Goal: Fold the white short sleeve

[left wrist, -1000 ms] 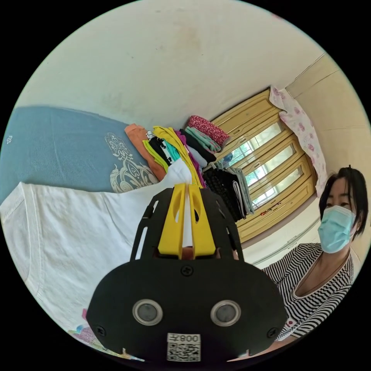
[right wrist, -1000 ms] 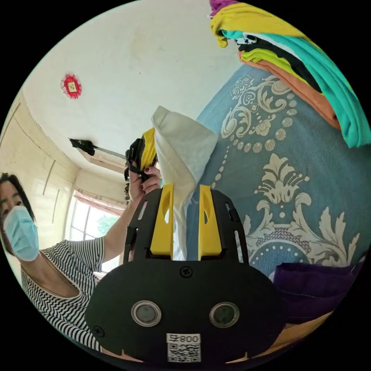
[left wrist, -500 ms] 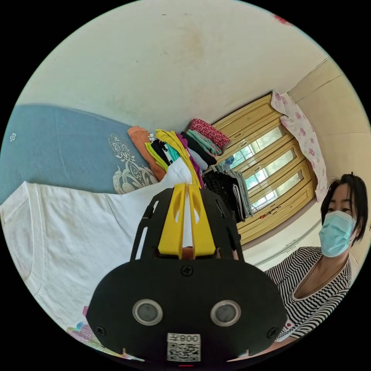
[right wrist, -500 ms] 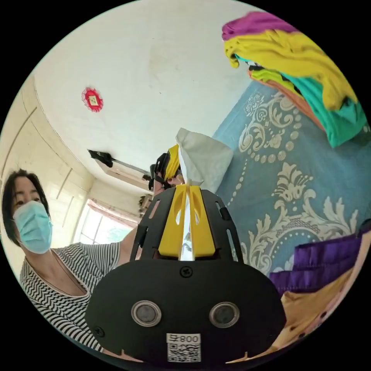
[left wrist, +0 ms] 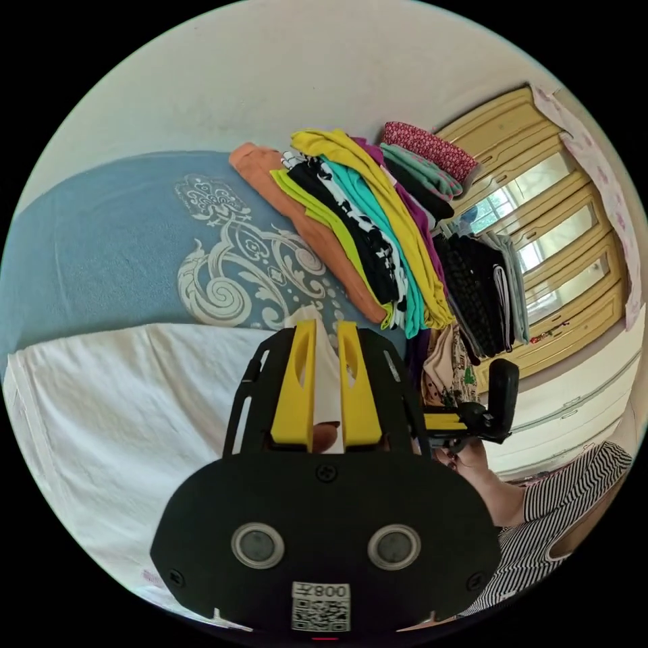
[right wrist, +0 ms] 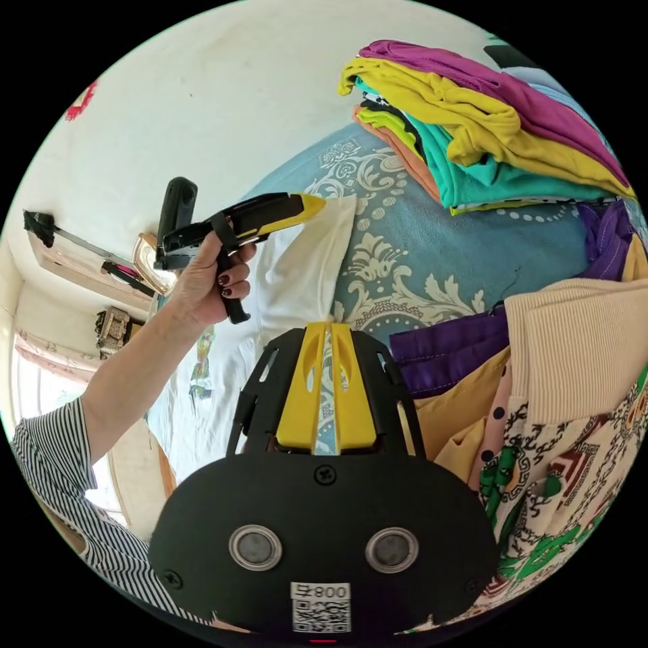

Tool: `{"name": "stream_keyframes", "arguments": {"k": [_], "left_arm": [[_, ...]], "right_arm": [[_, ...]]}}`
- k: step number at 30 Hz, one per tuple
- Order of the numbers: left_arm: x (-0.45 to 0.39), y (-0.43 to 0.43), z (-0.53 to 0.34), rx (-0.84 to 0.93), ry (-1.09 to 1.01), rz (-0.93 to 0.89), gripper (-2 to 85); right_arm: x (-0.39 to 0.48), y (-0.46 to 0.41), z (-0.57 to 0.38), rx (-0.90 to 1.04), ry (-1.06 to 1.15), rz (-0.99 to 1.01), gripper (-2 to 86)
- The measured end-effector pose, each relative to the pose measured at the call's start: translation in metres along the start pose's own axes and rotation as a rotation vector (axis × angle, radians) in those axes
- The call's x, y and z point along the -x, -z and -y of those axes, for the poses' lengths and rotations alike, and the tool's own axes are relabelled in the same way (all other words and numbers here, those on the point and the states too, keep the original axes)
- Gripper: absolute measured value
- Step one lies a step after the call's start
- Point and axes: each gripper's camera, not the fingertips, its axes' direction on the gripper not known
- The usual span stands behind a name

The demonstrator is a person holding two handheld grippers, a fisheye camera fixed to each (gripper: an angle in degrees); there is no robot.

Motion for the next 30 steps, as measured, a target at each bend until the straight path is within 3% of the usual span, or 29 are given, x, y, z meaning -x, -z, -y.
{"name": "stream_keyframes", "arguments": {"k": [6,9,11,15,20,30], "left_arm": [[0.004,0.117,-0.094,-0.206,0.064,-0.062,5.8],[0.008,0.203,-0.187,-0.299,0.148,0.117,6.4],[0.016,0.278,-0.271,-0.375,0.307,0.365,7.0],[0.035,0.376,-0.383,-0.473,0.628,0.626,8.1],[0.077,0.437,-0.474,-0.560,0.855,0.537,9.4],[0.071,0.475,-0.520,-0.561,0.769,0.500,6.7]], "right_arm": [[0.034,-0.034,-0.020,-0.059,0.007,-0.096,0.8],[0.074,-0.051,-0.032,-0.095,0.132,-0.048,1.1],[0.104,-0.072,-0.035,-0.072,0.236,0.031,1.6],[0.192,-0.152,-0.033,0.069,0.444,0.145,3.8],[0.314,-0.253,-0.025,0.190,0.681,0.252,6.4],[0.532,-0.479,-0.026,0.371,0.953,0.136,8.2]]}}
